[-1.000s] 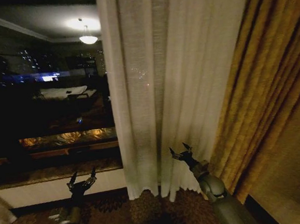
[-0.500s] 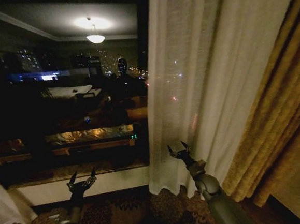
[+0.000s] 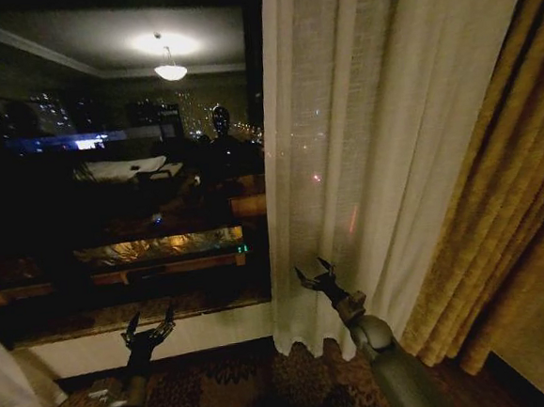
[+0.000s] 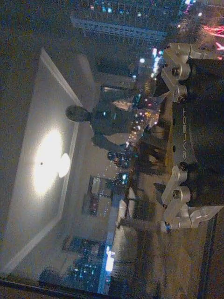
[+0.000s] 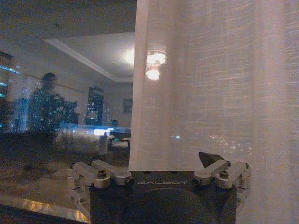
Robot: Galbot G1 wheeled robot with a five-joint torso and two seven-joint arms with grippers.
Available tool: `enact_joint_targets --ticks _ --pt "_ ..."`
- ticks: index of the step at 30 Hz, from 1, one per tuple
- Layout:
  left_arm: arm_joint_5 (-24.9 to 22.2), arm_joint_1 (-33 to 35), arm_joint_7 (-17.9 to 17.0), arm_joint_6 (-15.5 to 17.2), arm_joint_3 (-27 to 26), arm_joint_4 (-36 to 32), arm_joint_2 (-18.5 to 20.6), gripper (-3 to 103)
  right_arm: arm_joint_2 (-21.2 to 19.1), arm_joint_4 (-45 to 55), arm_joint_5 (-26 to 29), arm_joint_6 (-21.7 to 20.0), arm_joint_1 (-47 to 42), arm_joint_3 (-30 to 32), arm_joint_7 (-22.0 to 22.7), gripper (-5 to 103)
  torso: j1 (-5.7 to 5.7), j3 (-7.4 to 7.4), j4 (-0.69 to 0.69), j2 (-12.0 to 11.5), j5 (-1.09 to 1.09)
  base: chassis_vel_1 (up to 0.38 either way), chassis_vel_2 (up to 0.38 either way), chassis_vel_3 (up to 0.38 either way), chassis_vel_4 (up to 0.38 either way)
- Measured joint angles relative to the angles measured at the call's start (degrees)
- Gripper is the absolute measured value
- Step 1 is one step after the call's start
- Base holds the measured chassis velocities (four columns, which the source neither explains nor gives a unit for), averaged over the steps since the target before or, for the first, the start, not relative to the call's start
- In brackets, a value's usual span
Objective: Open the curtains by pulling them apart, changing their state from closed to fully open.
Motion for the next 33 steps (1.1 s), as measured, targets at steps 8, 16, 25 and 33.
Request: enact_joint_targets --ticks 8,16,25,33 --pt "0.0 -0.01 -0.01 0.0 -0.01 0.0 0.0 100 1.01 -2.08 -1.43 0.41 2.29 -2.08 7.05 100 0.04 0.02 -0.01 -0.01 0.02 -0.151 0.175 0.142 -0.168" --pt "0.0 -0.01 -0.01 0.0 0.0 0.0 0.01 100 2.18 -4.95 -4.29 0.55 5.46 -3.88 9.35 100 0.02 0.01 0.0 -0.03 0.02 -0.055 0.041 0.05 -0.032" --pt "0.0 0.0 -0.01 0.0 -0.01 0.0 0.0 100 1.41 -4.0 -3.89 1.48 5.27 -5.63 9.62 100 0.0 0.0 0.01 0.01 0.02 0.021 -0.012 -0.02 0.013" --pt "0.0 -0.01 -0.01 0.0 0.0 0.0 0.01 100 -1.08 0.56 -2.59 1.48 1.88 -5.84 8.96 100 0.0 0.0 0.0 -0.01 0.03 0.0 0.0 0.0 0.0"
